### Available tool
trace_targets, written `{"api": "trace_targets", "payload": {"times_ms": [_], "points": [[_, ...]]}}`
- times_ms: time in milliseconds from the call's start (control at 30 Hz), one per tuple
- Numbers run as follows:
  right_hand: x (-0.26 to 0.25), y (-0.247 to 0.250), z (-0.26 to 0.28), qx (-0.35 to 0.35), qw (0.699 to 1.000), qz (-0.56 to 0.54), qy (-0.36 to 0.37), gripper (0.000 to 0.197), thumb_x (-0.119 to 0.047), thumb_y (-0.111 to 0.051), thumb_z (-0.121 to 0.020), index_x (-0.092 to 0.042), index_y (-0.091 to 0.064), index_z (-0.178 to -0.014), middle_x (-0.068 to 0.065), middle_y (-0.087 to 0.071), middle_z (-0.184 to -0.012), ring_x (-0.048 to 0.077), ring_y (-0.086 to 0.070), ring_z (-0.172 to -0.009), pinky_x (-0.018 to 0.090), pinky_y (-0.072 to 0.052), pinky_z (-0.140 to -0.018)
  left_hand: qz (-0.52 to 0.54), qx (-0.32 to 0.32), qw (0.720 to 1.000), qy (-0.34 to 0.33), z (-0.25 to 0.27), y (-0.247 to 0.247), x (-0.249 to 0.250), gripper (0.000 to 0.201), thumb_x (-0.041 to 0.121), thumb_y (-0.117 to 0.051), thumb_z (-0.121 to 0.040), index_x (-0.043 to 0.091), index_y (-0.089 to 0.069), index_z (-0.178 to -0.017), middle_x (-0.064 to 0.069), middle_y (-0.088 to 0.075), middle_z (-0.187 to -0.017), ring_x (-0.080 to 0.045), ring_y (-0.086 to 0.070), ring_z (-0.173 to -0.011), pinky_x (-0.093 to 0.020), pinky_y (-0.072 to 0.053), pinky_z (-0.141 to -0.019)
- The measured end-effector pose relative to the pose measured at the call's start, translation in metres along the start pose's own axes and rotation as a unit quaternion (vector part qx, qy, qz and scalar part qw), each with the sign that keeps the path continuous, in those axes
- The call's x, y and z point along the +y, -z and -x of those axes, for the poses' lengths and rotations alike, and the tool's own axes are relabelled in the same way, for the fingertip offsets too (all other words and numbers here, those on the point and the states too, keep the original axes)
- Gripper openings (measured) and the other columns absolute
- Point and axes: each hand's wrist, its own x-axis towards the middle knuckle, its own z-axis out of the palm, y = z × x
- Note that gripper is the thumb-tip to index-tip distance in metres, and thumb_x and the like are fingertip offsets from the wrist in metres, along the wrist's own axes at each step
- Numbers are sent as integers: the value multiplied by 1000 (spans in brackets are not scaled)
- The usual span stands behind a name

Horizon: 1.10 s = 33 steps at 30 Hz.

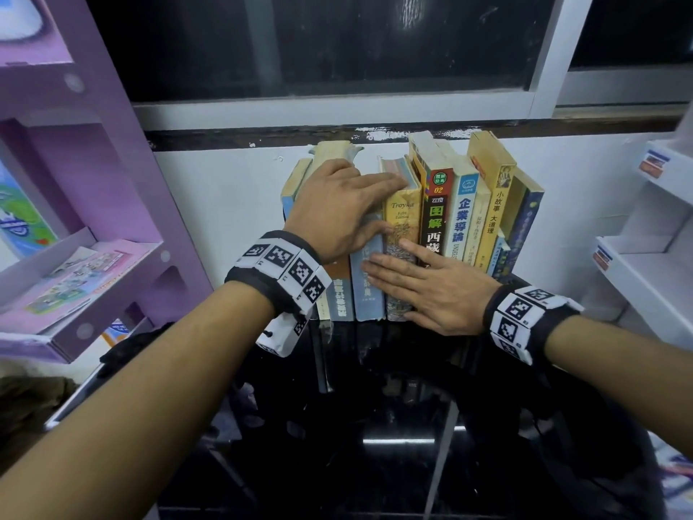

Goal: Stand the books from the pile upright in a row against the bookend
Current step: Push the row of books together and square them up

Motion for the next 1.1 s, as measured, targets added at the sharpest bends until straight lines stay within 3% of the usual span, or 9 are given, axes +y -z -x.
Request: {"api": "trace_targets", "payload": {"times_ms": [100,333,500,633,833,1100], "points": [[-2,4,0,3,1000,-8,-1,72,-49,-34,-99,-6,-16,-153,11,-7,-161,25,2,-149,50,5,-120,-6,-17,1000,6,1,2,0,58,52,-61,-85,25,-53,-135,2,-64,-127,-22,-64,-100,-37,-37,-99],[-2,9,21,5,1000,-23,6,69,-46,-33,-99,-9,-14,-154,9,-6,-162,23,0,-150,50,-1,-120,59,-4,997,41,-10,10,9,63,51,-44,-93,18,-38,-146,-4,-50,-143,-20,-46,-131,-36,-24,-112],[2,6,36,0,1000,-25,5,66,-44,-31,-99,-9,-17,-154,9,-8,-162,24,-2,-150,50,-1,-120,140,-18,990,23,-37,10,31,78,57,-48,-90,17,-22,-152,-2,-26,-157,-17,-24,-144,-33,-15,-116],[4,-1,45,2,1000,-23,6,67,-42,-37,-99,-8,-17,-153,10,-9,-161,24,-3,-150,51,-2,-120,178,-75,981,30,-52,-3,40,90,59,-59,-83,20,-17,-153,-1,-18,-160,-20,-12,-148,-43,-14,-120],[10,-12,48,0,1000,-27,10,70,-46,-36,-99,-7,-16,-153,10,-6,-161,23,0,-150,50,-2,-120,172,-85,981,28,-58,-18,35,77,45,-69,-82,22,-30,-144,-1,-33,-154,-19,-28,-142,-50,-37,-109],[13,-19,46,10,999,-30,18,75,-49,-39,-96,-7,-15,-153,10,-5,-161,22,1,-150,49,3,-120,194,-63,979,0,-61,-20,31,75,37,-76,-77,16,-39,-138,-4,-43,-143,-20,-45,-128,-44,-48,-99]]}}
